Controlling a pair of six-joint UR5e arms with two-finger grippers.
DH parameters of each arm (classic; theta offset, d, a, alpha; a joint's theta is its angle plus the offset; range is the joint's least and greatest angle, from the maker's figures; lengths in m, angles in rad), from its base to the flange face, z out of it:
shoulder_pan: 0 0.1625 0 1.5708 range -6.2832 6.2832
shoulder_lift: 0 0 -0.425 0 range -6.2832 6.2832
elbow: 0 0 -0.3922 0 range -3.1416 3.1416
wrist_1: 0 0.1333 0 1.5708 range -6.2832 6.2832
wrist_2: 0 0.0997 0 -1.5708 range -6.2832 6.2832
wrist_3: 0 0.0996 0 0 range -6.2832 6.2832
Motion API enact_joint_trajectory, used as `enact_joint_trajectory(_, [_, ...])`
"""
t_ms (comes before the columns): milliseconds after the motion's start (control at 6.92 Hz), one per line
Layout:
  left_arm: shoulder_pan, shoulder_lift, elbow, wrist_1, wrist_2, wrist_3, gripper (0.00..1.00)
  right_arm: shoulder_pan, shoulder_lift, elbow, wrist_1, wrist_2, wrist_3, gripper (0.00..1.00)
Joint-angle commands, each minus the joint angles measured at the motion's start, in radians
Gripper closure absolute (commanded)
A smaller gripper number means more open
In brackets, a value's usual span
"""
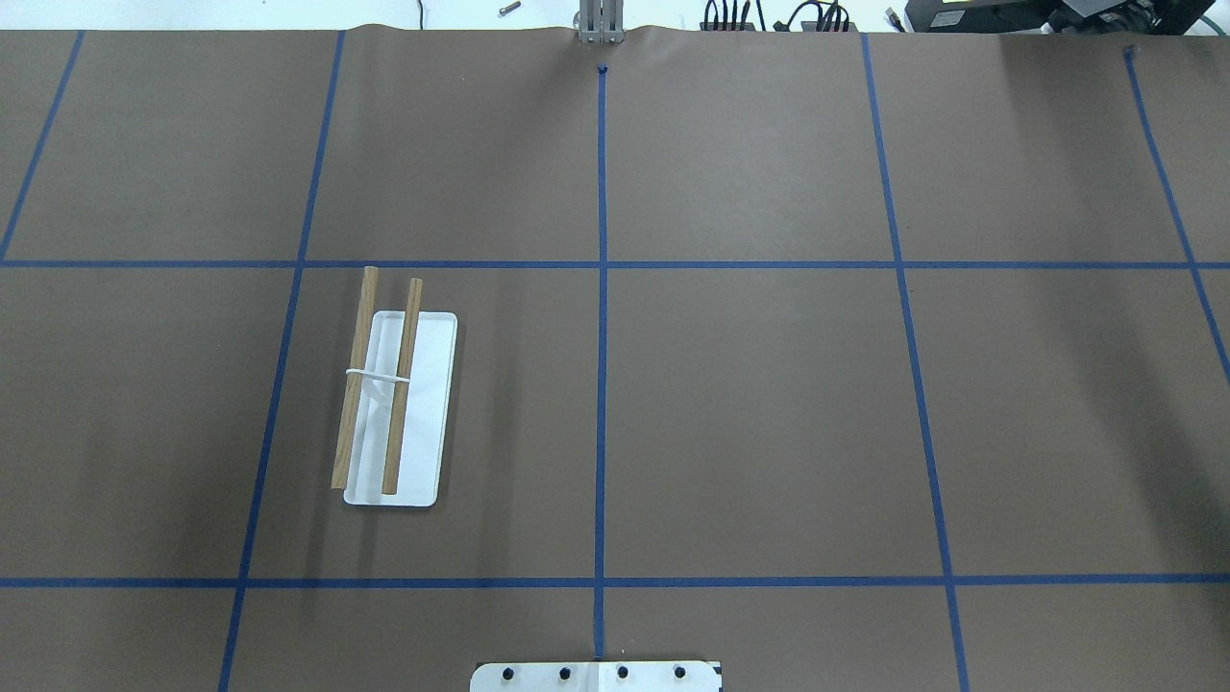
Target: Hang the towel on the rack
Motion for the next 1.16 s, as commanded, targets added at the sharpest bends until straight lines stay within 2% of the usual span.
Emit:
enact_joint_trajectory(0, [0.0, -0.003, 0.017, -0.019, -0.005, 0.0, 0.02, 0.0, -0.001, -0.022, -0.001, 0.015, 0.002, 0.0])
enact_joint_trajectory(144, [0.0, -0.006, 0.019, -0.019, -0.003, 0.0, 0.02, 0.002, 0.013, -0.077, -0.001, 0.018, 0.061, 0.15])
enact_joint_trajectory(289, [0.0, -0.008, 0.019, -0.019, -0.003, -0.002, 0.02, 0.002, 0.028, -0.099, 0.001, 0.007, 0.119, 0.01])
enact_joint_trajectory(578, [0.0, -0.014, 0.02, -0.019, 0.002, -0.003, 0.02, 0.014, 0.03, -0.18, 0.043, -0.02, 0.12, 0.01])
enact_joint_trajectory(722, [0.002, -0.018, 0.025, -0.019, 0.003, -0.003, 0.02, 0.029, 0.031, -0.315, 0.186, -0.022, 0.123, 0.01])
enact_joint_trajectory(1011, [0.002, -0.023, 0.025, -0.019, 0.003, -0.003, 0.02, 0.042, 0.054, -0.5, 0.388, -0.055, 0.22, 0.01])
